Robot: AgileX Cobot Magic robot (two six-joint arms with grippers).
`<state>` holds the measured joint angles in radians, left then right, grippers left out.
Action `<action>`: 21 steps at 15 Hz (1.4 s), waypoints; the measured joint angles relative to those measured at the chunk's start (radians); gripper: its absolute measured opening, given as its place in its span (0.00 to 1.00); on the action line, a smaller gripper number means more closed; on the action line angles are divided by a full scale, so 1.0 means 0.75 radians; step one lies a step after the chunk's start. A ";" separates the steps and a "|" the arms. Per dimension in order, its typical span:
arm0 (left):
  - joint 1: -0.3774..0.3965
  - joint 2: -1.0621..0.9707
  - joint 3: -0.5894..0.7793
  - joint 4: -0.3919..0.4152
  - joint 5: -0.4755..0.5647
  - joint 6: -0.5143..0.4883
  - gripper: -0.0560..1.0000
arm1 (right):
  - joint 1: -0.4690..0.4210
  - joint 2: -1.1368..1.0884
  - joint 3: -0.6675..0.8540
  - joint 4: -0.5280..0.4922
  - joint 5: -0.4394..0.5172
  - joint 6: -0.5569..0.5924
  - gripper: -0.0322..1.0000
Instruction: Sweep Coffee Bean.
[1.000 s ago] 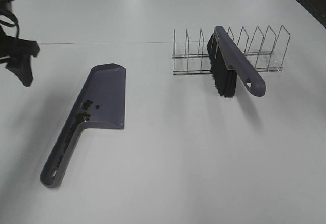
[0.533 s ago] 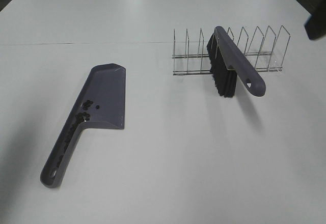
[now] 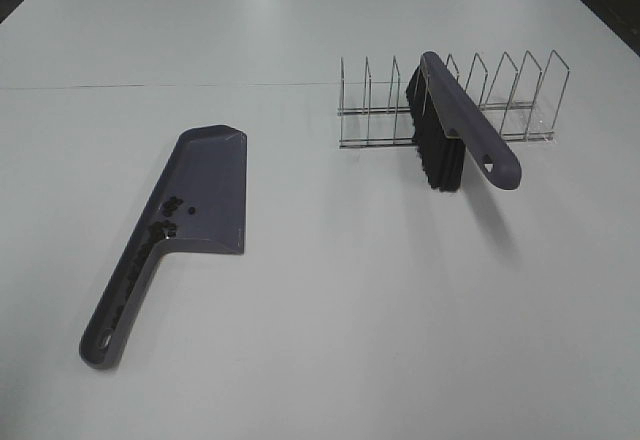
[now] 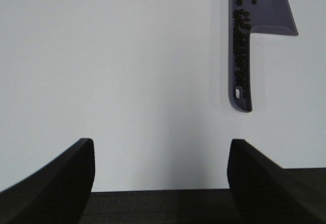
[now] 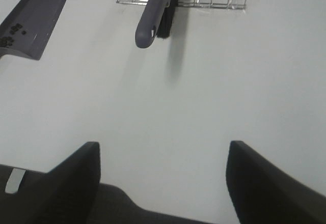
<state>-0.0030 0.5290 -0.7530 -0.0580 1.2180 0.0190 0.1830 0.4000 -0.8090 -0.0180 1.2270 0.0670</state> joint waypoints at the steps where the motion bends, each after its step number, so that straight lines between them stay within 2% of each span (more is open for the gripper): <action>1: 0.000 -0.088 0.028 0.039 0.000 -0.025 0.67 | 0.000 -0.084 0.029 -0.019 0.000 0.000 0.65; 5: 0.000 -0.357 0.137 0.168 0.001 -0.147 0.67 | 0.000 -0.323 0.159 -0.051 0.000 -0.001 0.65; 11: -0.089 -0.472 0.207 0.241 0.004 -0.249 0.67 | 0.000 -0.540 0.273 -0.055 0.001 -0.025 0.65; 14: -0.092 -0.600 0.207 0.267 -0.087 -0.277 0.67 | 0.000 -0.541 0.400 -0.056 0.003 -0.069 0.65; 18: -0.092 -0.709 0.209 0.261 -0.096 -0.252 0.67 | 0.000 -0.541 0.416 -0.056 -0.036 -0.108 0.65; 20: -0.092 -0.709 0.249 0.165 -0.103 -0.215 0.67 | 0.000 -0.541 0.437 -0.053 -0.085 -0.127 0.65; 21: -0.092 -0.709 0.281 0.096 -0.127 -0.147 0.67 | 0.000 -0.541 0.457 -0.043 -0.119 -0.132 0.65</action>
<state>-0.0720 -0.0030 -0.5420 0.0140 1.1230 -0.0910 0.1830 -0.0060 -0.4660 -0.0500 1.1380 -0.0320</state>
